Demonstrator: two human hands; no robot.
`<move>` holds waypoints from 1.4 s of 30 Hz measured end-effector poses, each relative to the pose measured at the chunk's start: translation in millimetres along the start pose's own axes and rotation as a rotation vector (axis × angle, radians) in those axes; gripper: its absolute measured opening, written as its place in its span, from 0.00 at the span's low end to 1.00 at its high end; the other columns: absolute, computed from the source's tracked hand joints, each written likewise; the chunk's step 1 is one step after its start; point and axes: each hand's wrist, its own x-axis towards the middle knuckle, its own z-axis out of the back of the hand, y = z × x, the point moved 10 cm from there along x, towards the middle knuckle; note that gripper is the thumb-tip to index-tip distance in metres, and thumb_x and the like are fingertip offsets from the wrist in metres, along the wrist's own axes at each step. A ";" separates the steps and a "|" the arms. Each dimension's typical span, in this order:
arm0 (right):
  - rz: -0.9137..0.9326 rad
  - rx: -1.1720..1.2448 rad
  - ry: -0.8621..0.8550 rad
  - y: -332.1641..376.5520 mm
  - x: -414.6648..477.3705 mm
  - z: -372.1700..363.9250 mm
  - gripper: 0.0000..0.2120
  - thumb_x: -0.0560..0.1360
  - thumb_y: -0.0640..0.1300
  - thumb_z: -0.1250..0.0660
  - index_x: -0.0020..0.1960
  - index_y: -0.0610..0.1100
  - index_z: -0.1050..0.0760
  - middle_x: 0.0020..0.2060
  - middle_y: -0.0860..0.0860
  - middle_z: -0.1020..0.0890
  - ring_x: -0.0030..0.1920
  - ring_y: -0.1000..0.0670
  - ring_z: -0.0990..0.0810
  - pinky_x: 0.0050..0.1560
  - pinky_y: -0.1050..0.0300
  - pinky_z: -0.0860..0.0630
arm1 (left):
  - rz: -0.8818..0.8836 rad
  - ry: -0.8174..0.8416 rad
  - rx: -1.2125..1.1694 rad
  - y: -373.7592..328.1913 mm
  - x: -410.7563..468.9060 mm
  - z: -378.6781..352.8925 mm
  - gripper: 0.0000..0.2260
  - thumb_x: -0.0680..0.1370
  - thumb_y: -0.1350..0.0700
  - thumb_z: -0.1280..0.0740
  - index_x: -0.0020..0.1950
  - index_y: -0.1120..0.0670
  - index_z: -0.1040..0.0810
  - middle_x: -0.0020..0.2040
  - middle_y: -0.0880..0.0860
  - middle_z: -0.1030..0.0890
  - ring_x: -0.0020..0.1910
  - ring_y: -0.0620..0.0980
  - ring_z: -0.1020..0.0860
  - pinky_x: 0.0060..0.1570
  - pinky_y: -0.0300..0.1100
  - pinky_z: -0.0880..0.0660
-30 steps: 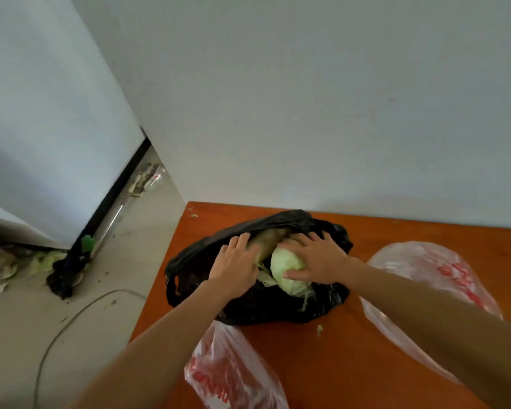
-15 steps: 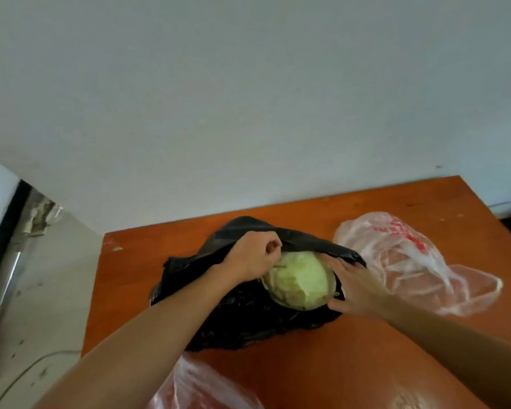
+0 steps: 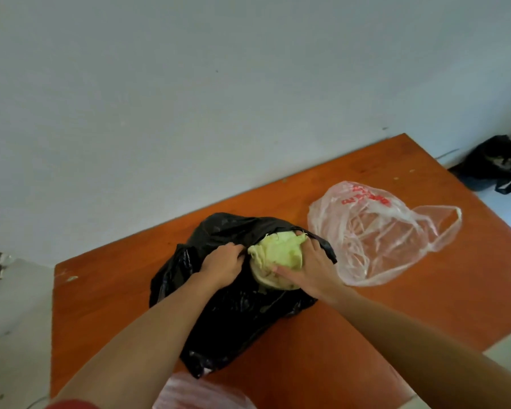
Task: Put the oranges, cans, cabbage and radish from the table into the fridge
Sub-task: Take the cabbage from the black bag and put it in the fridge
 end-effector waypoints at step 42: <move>-0.295 0.686 -0.009 -102.1 -145.7 -43.0 0.22 0.81 0.57 0.49 0.74 0.58 0.40 0.61 0.56 0.27 0.58 0.52 0.26 0.57 0.57 0.30 | -0.070 -0.155 -0.400 -88.7 -104.0 -84.9 0.22 0.82 0.45 0.46 0.74 0.53 0.37 0.72 0.49 0.37 0.73 0.46 0.40 0.67 0.39 0.41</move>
